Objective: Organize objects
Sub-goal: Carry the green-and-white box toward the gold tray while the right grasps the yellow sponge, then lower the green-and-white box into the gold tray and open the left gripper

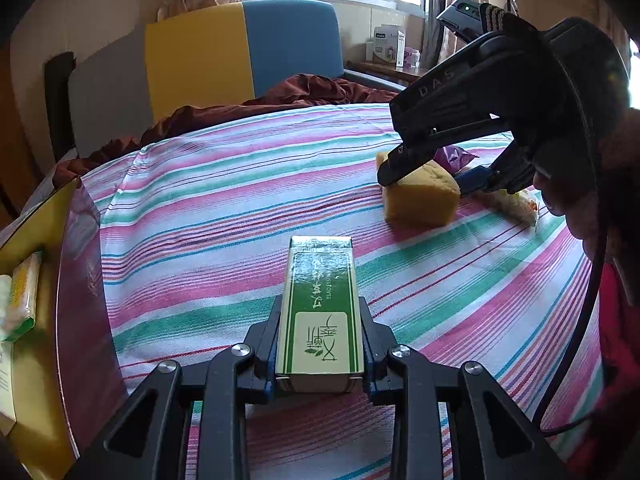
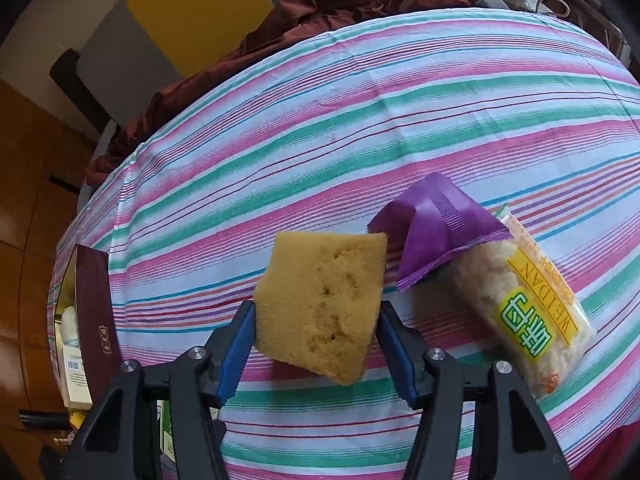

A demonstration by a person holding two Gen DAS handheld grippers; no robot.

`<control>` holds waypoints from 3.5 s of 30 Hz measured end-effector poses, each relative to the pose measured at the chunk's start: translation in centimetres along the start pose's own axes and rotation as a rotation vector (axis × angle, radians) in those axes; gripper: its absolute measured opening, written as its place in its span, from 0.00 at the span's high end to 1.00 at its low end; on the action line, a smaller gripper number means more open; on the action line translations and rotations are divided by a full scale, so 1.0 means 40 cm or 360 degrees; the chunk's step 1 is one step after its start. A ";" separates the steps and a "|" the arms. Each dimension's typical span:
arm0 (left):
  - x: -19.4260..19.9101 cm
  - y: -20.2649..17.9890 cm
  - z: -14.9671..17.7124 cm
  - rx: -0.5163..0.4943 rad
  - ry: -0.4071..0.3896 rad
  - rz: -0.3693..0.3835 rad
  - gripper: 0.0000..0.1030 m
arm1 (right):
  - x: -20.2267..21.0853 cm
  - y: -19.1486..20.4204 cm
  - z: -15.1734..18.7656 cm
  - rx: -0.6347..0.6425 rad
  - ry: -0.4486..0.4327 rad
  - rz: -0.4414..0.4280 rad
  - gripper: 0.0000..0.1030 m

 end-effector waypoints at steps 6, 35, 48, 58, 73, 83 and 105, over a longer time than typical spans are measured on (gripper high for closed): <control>-0.002 0.006 -0.001 0.0006 -0.0003 0.0009 0.69 | -0.001 0.016 -0.001 0.0067 -0.0018 0.0056 0.44; 0.180 0.028 -0.026 -0.0005 -0.0143 -0.0098 0.70 | -0.008 0.058 0.027 0.0295 0.0027 0.0077 0.46; 0.328 0.251 -0.023 0.0248 -0.0231 -0.0315 0.70 | -0.011 0.077 0.033 0.0394 -0.0007 0.0175 0.46; 0.376 0.440 0.071 0.0473 -0.0192 -0.0493 0.70 | -0.017 0.096 0.045 0.0469 -0.0031 0.0251 0.46; 0.383 0.590 0.240 0.0769 -0.0053 -0.0401 0.70 | -0.041 0.130 0.055 0.0570 -0.0011 0.0348 0.47; 0.340 0.555 0.221 0.0815 -0.0019 -0.0146 0.70 | -0.036 0.143 0.058 0.0561 -0.0008 0.0341 0.47; 0.263 0.569 0.260 0.0729 0.0148 -0.0466 0.61 | -0.031 0.139 0.071 0.0595 -0.0014 0.0367 0.47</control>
Point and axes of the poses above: each gripper's, at about its wrist camera, not at the fingertips, and x roughly against the way its jaws point, y to its left, z to its underside, the point moved 6 cm from there along -x, roughly the way its jaws point, and after that the axes turned 5 degrees about y, right-handed, at the moved point
